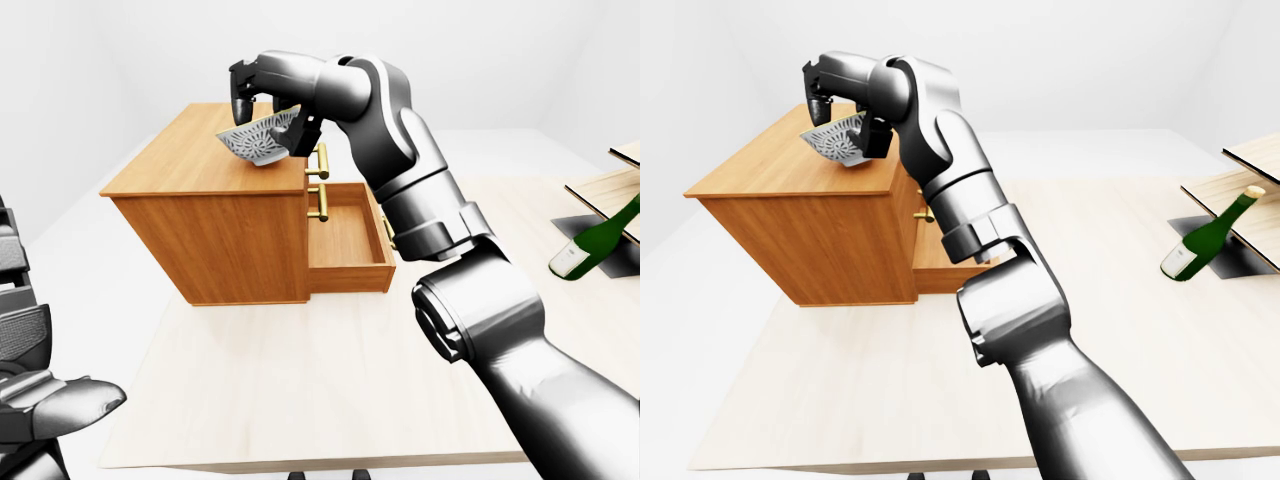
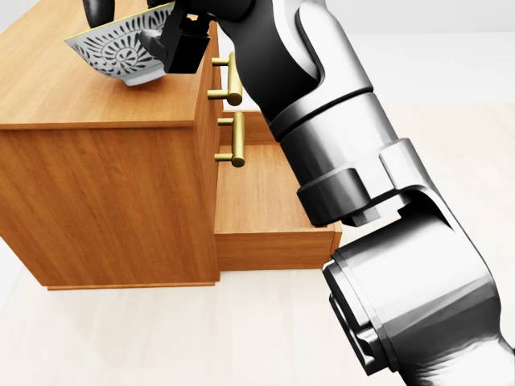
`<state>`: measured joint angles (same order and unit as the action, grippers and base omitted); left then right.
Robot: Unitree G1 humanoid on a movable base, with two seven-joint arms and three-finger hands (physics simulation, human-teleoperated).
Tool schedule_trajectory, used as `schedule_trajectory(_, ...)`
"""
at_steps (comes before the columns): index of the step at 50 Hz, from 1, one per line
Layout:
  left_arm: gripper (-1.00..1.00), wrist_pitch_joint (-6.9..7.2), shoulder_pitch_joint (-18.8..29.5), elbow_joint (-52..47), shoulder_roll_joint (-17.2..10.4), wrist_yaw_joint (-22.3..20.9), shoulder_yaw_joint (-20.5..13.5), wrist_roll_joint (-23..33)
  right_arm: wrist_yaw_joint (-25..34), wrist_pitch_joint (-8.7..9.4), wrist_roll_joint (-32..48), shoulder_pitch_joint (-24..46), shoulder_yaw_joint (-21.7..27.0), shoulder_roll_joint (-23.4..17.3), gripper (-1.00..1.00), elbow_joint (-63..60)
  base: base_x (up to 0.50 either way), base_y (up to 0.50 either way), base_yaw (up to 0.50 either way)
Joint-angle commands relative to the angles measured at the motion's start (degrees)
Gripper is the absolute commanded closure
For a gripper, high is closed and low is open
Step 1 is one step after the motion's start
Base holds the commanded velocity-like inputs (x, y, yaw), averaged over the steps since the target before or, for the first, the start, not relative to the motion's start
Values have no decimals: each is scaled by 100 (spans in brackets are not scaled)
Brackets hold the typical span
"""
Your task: Put the bowl on top of the cabinet.
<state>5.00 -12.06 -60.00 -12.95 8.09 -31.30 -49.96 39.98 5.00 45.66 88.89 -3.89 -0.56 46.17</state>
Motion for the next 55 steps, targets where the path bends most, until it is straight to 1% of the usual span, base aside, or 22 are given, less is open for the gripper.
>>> schedule_trajectory(1,-100,0,-28,0,-74,132,2,-39,2,0,-11,-146,-46,85,100,-3,0,0,0)
schedule_trajectory(7,-100,0,-47,0,-83,143,43,-17,2,0,36,-189,-73,74,100,-90,0,0,0)
schedule_trajectory(8,-100,0,-53,0,-75,136,75,17,2,0,58,-183,-68,73,-58,-144,0,0,0)
schedule_trajectory(9,-100,0,-58,0,-60,124,102,50,2,0,64,-181,-59,75,-100,-181,0,0,0)
schedule_trajectory(13,-100,0,-104,0,-13,57,195,179,2,0,49,-95,-26,58,-100,-93,0,0,0)
schedule_trajectory(20,-100,0,-76,0,-16,60,143,139,2,0,39,81,5,14,-100,143,0,0,0)
schedule_trajectory(24,-100,0,-47,0,24,32,130,165,2,0,126,82,-50,61,-100,-88,0,0,0)
schedule_trajectory(29,-100,0,-170,0,-35,33,215,170,2,0,118,467,48,-116,-100,172,0,0,0)
schedule_trajectory(36,-100,0,-193,0,36,-37,313,321,2,0,41,921,167,-443,-100,95,0,0,0)
schedule_trajectory(43,-100,0,-233,0,31,-54,355,352,2,0,97,1497,253,-821,-100,-224,0,0,0)
schedule_trajectory(47,-100,0,-232,0,8,-27,357,329,2,0,158,1536,240,-930,-100,-494,0,0,0)
schedule_trajectory(53,-100,0,-210,0,-13,-1,308,267,2,0,347,1353,285,-1058,-100,-1128,0,0,0)
schedule_trajectory(55,-100,0,-169,0,-47,51,283,212,2,0,448,1212,293,-1160,-100,-1450,0,0,0)
